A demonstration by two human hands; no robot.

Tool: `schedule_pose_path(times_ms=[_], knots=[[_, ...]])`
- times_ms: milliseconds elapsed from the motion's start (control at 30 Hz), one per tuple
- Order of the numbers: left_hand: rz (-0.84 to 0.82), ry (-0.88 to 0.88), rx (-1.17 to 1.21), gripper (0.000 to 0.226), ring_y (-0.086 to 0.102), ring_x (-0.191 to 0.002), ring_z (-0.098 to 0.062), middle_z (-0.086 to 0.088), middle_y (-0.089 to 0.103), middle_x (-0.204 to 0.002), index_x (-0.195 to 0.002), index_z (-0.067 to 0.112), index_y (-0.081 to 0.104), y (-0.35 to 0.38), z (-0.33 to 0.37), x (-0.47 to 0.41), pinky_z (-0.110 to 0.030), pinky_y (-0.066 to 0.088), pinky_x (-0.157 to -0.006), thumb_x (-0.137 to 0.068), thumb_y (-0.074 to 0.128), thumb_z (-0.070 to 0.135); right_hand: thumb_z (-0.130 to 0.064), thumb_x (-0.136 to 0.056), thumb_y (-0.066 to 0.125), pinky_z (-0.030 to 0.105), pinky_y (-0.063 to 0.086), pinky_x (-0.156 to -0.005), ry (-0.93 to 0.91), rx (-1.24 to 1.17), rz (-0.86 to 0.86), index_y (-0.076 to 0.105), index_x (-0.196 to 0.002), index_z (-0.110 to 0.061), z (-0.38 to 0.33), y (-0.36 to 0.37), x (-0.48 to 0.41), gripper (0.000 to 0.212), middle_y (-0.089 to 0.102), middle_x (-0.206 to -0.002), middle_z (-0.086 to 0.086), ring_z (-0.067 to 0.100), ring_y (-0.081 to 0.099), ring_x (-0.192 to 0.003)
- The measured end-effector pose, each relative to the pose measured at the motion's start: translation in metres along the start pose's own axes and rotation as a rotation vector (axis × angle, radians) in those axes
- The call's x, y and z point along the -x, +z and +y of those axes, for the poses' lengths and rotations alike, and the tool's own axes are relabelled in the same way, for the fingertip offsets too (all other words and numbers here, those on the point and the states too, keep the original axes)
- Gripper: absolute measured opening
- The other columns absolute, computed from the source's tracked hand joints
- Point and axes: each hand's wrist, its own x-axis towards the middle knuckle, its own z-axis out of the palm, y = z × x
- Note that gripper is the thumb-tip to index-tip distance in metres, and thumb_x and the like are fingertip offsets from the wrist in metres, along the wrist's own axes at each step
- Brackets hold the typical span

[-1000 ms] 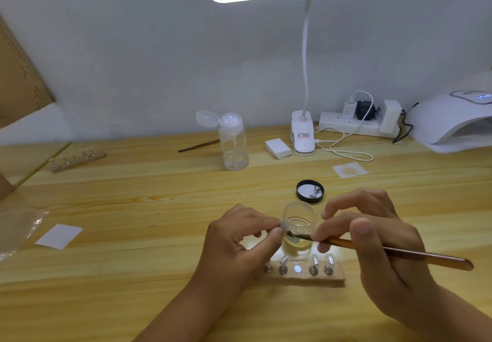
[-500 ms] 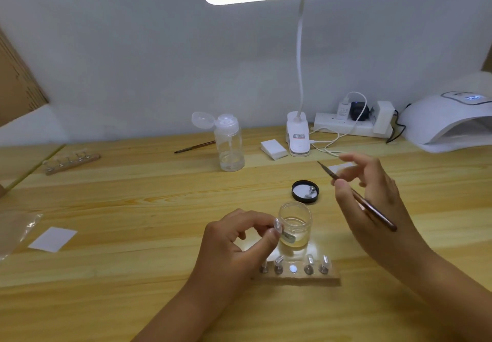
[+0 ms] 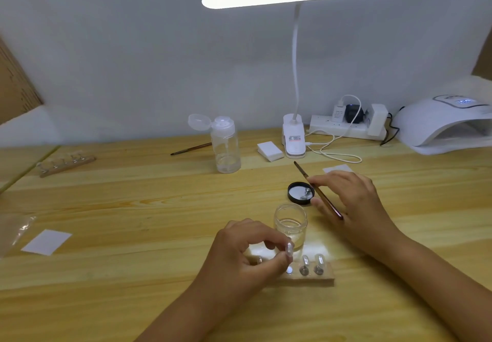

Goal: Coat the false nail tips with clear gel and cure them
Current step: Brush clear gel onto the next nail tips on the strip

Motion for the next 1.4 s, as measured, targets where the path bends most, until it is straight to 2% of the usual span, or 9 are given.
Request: schedule_pose_path(times_ms=[100,200,333,533,733,900,1133,1267,1400], knots=[[-0.002,-0.001,-0.028,0.012,0.059,-0.093,-0.016,0.021,0.069,-0.08,-0.083,0.035,0.073,-0.0001,-0.0009,0.0006,-0.006,0.041,-0.069,-0.074,0.07,0.041,-0.013,-0.087,0.075,0.042,0.032,-0.105,0.029,0.003,-0.06,0.069,-0.123,-0.018,-0.0006,0.0027,-0.0002,0.036,0.07,-0.117,0.001,0.028,0.056,-0.126],[-0.022,0.029,-0.053,0.011,0.06,-0.093,-0.013,0.022,0.069,-0.083,-0.083,0.03,0.071,0.0,-0.0015,-0.0003,-0.008,0.039,-0.076,-0.074,0.069,0.038,-0.009,-0.088,0.072,0.039,0.027,-0.109,0.028,-0.016,-0.116,0.066,-0.128,-0.022,0.0002,0.002,-0.0005,0.042,0.067,-0.124,-0.006,0.025,0.047,-0.136],[-0.053,0.078,-0.09,0.008,0.062,-0.089,-0.013,0.019,0.069,-0.084,-0.081,0.027,0.07,0.0017,-0.0044,-0.0014,-0.03,0.041,-0.086,-0.074,0.071,0.03,-0.007,-0.093,0.064,0.031,0.019,-0.111,0.029,-0.012,-0.171,0.059,-0.135,-0.026,0.0015,0.0015,-0.0015,0.047,0.06,-0.135,-0.013,0.019,0.033,-0.146],[-0.087,0.112,-0.119,0.004,0.064,-0.089,-0.014,0.016,0.069,-0.085,-0.078,0.026,0.071,0.0032,-0.0082,-0.0025,-0.042,0.047,-0.083,-0.075,0.071,0.028,-0.009,-0.096,0.059,0.029,0.014,-0.115,0.032,-0.016,-0.226,0.051,-0.141,-0.031,0.0013,0.0001,-0.0027,0.05,0.048,-0.146,-0.016,0.014,0.021,-0.15],[-0.111,0.095,-0.153,0.004,0.064,-0.086,-0.014,0.013,0.07,-0.083,-0.078,0.025,0.073,0.0036,-0.0092,-0.0035,-0.04,0.047,-0.083,-0.075,0.075,0.025,0.002,-0.092,0.059,0.024,0.018,-0.108,0.038,-0.044,-0.183,0.058,-0.136,-0.023,0.0021,0.0008,-0.0017,0.052,0.055,-0.14,-0.011,0.018,0.03,-0.146],[-0.136,0.067,-0.155,0.005,0.063,-0.088,-0.014,0.015,0.07,-0.085,-0.08,0.026,0.074,0.0022,-0.0084,-0.0032,-0.039,0.047,-0.083,-0.076,0.075,0.027,0.001,-0.092,0.059,0.022,0.019,-0.108,0.054,-0.059,-0.172,0.061,-0.133,-0.022,0.0037,0.0019,-0.0008,0.047,0.06,-0.135,-0.011,0.016,0.033,-0.144],[-0.146,0.064,-0.196,0.011,0.06,-0.088,-0.009,0.015,0.068,-0.087,-0.08,0.026,0.072,0.0006,-0.0069,-0.004,-0.03,0.043,-0.082,-0.075,0.072,0.036,0.01,-0.086,0.054,0.027,0.025,-0.11,0.099,-0.087,-0.13,0.067,-0.123,-0.02,0.0048,0.002,0.0001,0.049,0.065,-0.126,-0.011,0.017,0.039,-0.14],[-0.175,0.044,-0.23,0.019,0.059,-0.092,-0.007,0.018,0.066,-0.091,-0.081,0.03,0.071,-0.0011,-0.005,-0.0031,-0.025,0.041,-0.083,-0.07,0.069,0.045,0.012,-0.084,0.05,0.028,0.026,-0.112,0.16,-0.123,-0.09,0.068,-0.122,-0.021,0.0051,0.0,-0.0004,0.053,0.061,-0.132,0.001,0.017,0.039,-0.14],[-0.201,0.031,-0.267,0.019,0.057,-0.093,-0.008,0.018,0.064,-0.097,-0.083,0.031,0.071,-0.0014,-0.0033,-0.0023,-0.025,0.041,-0.086,-0.068,0.072,0.043,0.015,-0.082,0.049,0.026,0.026,-0.108,0.189,-0.136,-0.061,0.07,-0.12,-0.017,0.0046,-0.0026,-0.0008,0.053,0.06,-0.129,0.009,0.018,0.044,-0.135]])
